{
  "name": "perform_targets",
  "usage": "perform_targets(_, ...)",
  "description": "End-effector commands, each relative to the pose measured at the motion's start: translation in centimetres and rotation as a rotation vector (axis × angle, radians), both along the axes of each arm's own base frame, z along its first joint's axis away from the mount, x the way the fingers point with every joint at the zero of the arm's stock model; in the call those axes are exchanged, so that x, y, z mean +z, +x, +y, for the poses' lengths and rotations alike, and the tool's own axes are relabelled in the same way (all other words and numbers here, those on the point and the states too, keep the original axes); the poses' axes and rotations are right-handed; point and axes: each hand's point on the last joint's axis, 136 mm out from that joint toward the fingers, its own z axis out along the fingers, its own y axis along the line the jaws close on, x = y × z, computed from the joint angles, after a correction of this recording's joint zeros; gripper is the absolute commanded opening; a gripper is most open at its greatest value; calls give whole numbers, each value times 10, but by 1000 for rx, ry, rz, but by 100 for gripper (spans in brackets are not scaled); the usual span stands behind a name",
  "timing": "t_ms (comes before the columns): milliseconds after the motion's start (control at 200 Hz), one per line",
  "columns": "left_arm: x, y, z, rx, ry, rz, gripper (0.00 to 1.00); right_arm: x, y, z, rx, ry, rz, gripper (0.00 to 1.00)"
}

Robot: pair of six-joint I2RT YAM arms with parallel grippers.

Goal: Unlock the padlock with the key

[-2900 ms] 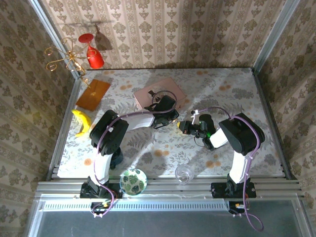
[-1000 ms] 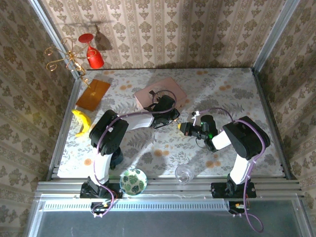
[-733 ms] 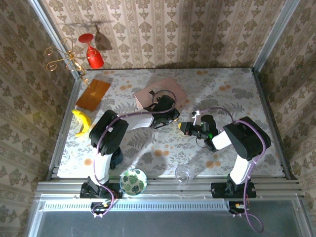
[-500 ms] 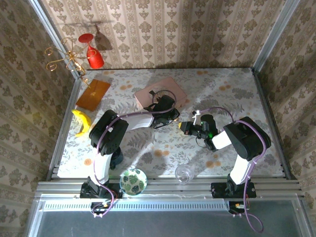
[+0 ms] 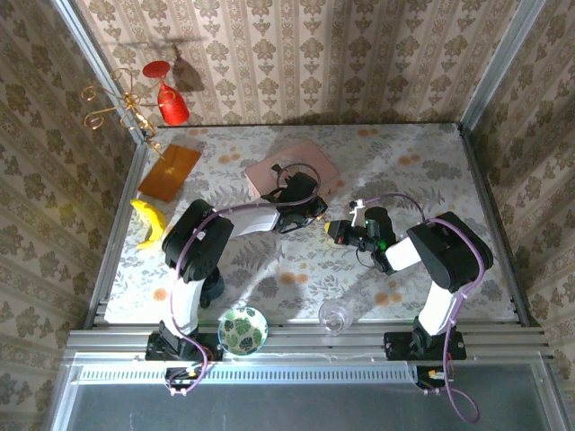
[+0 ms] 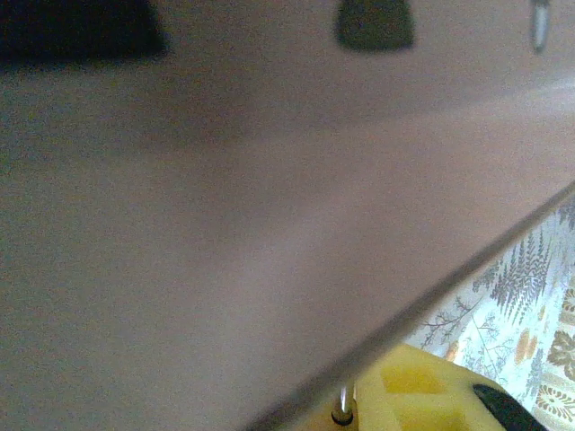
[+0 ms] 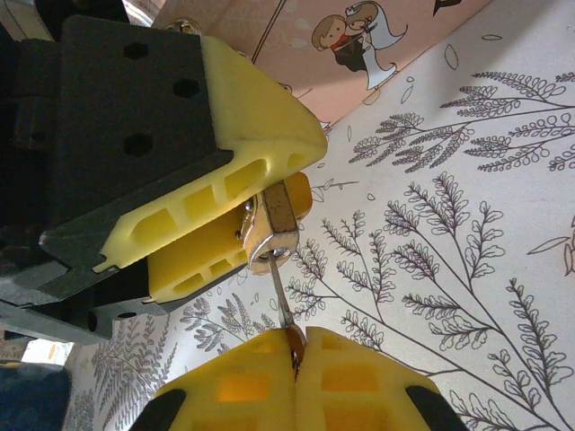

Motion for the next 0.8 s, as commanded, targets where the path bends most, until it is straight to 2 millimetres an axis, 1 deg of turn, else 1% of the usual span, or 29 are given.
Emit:
perform_targets(0,-14,-15,-5,-12,-49,101,0,18,12,4,3,3,-66,0)
perform_targets(555,-12,-15,-11,-21,-59,100,0,8,12,9,19,27,-36,0)
perform_targets(795,-14,-18,-11,-26,-55,104,0,11,15,9,8,40,-44,0)
